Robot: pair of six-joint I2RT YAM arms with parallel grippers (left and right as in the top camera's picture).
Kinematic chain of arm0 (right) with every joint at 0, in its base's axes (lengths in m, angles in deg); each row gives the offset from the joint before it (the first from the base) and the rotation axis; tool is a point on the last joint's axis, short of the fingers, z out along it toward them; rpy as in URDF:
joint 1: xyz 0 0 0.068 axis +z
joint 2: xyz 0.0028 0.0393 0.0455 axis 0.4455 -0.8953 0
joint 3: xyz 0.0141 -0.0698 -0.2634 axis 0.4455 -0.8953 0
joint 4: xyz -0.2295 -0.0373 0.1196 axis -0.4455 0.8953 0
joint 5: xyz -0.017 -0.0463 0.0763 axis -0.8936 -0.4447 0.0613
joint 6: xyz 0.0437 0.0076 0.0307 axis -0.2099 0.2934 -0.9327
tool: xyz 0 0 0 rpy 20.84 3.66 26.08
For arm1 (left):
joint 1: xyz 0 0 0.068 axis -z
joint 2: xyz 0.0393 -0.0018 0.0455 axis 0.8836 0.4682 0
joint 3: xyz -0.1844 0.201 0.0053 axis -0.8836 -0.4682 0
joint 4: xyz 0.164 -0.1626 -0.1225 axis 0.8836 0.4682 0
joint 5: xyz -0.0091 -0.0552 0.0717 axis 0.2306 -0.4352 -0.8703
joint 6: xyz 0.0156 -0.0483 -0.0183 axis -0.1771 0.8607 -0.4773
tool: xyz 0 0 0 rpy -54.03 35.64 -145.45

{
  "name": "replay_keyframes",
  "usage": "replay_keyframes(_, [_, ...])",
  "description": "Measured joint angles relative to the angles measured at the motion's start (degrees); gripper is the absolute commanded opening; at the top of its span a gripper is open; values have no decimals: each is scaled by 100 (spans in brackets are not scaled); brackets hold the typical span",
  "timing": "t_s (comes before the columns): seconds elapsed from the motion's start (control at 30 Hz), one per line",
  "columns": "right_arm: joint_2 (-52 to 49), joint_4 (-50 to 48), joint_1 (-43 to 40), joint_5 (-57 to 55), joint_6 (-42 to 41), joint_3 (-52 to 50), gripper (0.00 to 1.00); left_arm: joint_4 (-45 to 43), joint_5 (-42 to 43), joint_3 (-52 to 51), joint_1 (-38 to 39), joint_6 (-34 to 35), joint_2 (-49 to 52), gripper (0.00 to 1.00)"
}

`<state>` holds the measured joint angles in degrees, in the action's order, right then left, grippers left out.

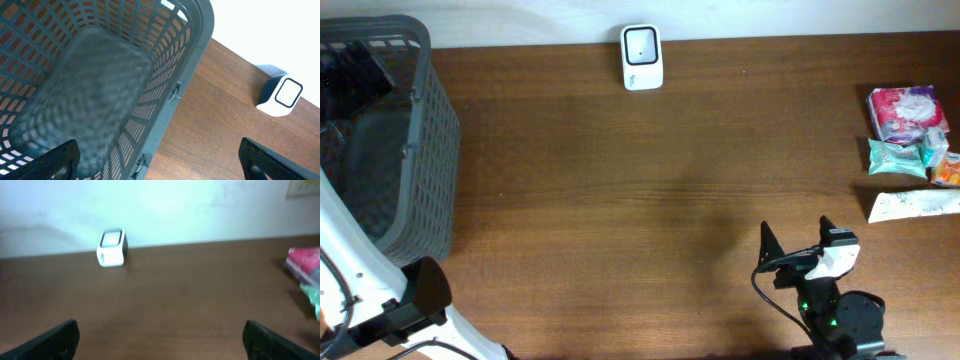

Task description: Scan the item barcode

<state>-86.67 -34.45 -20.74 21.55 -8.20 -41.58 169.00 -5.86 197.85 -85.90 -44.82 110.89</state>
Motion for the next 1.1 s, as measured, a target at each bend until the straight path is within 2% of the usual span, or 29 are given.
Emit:
replay_keyframes(0.27, [0,-1716,-70,-85,177,-857,99,0,0,0,0,0,0,99])
replay_keyframes(0.43, [0,-1703,-70,-85,317,-953,99,0,0,0,0,0,0,99])
replay_keyframes(0.53, [0,-1255,-70,-83,378,-955,99,0,0,0,0,0,0,99])
replay_keyframes(0.87, [0,-1250,-70,-83,393,-955,99,0,0,0,0,0,0,99])
replay_keyframes(1.1, [0,-1248,-70,-83,702,-955,99,0,0,0,0,0,0,99])
